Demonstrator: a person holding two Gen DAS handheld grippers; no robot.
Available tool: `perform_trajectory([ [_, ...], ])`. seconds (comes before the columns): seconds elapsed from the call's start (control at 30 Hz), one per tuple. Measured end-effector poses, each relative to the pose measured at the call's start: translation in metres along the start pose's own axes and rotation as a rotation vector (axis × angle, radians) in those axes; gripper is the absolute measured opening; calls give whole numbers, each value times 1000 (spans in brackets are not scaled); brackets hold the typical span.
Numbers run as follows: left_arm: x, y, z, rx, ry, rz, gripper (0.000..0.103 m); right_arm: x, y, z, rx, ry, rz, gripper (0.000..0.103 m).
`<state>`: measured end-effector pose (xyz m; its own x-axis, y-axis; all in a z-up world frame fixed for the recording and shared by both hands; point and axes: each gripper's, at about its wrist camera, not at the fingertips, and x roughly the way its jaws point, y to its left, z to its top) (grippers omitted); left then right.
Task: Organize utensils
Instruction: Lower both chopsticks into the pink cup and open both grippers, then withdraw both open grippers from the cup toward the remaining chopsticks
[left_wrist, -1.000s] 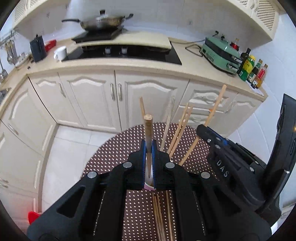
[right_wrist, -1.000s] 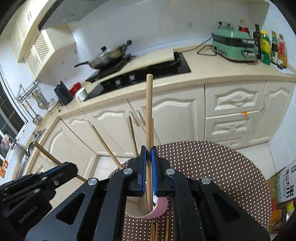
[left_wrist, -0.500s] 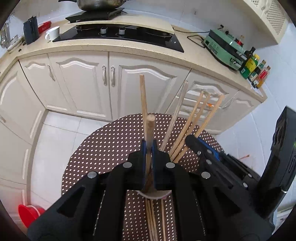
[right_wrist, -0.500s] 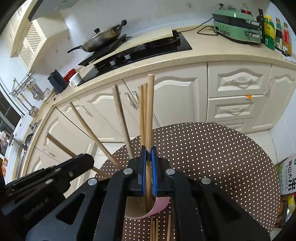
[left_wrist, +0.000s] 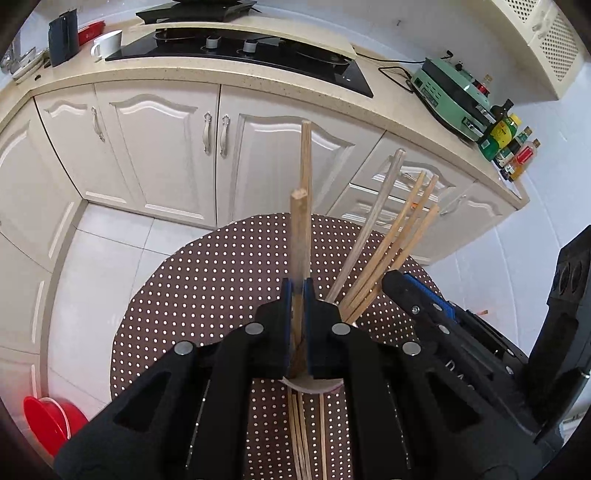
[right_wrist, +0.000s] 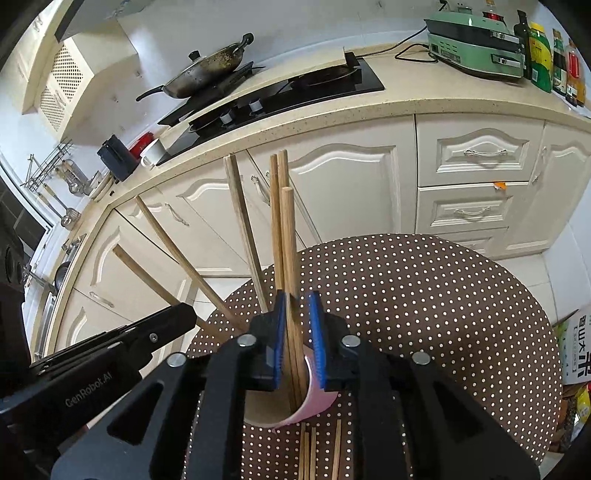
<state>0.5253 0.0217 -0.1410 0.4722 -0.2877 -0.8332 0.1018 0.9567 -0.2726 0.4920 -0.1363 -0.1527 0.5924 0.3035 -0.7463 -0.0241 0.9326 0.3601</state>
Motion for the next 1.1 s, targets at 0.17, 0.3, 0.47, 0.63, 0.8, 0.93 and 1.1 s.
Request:
perform_trajectory([
  [0.17, -1, 1, -6, 8, 17, 8, 7, -11, -4, -7, 3, -22, 2, 49],
  [0.3, -4, 3, -12, 10, 23, 14, 7, -17, -8, -10, 12, -26, -5, 55],
  [0.47, -4, 3, -17, 20, 43, 26, 7, -27, -10, -15, 3, -32, -15, 58],
  [0.63, -14, 0, -25, 23, 29, 10, 7, -32, -13, -20, 8, -26, -27, 70],
  [0.8, -19, -2, -34, 35, 36, 24, 7, -38, -13, -27, -3, -19, -42, 75],
  [0.93, -25, -3, -43, 50, 31, 60, 7, -46, -12, -33, -10, -25, -42, 79],
  [1.1, -32, -4, -54, 59, 35, 98, 7, -60, -9, -41, -36, -31, -59, 84],
])
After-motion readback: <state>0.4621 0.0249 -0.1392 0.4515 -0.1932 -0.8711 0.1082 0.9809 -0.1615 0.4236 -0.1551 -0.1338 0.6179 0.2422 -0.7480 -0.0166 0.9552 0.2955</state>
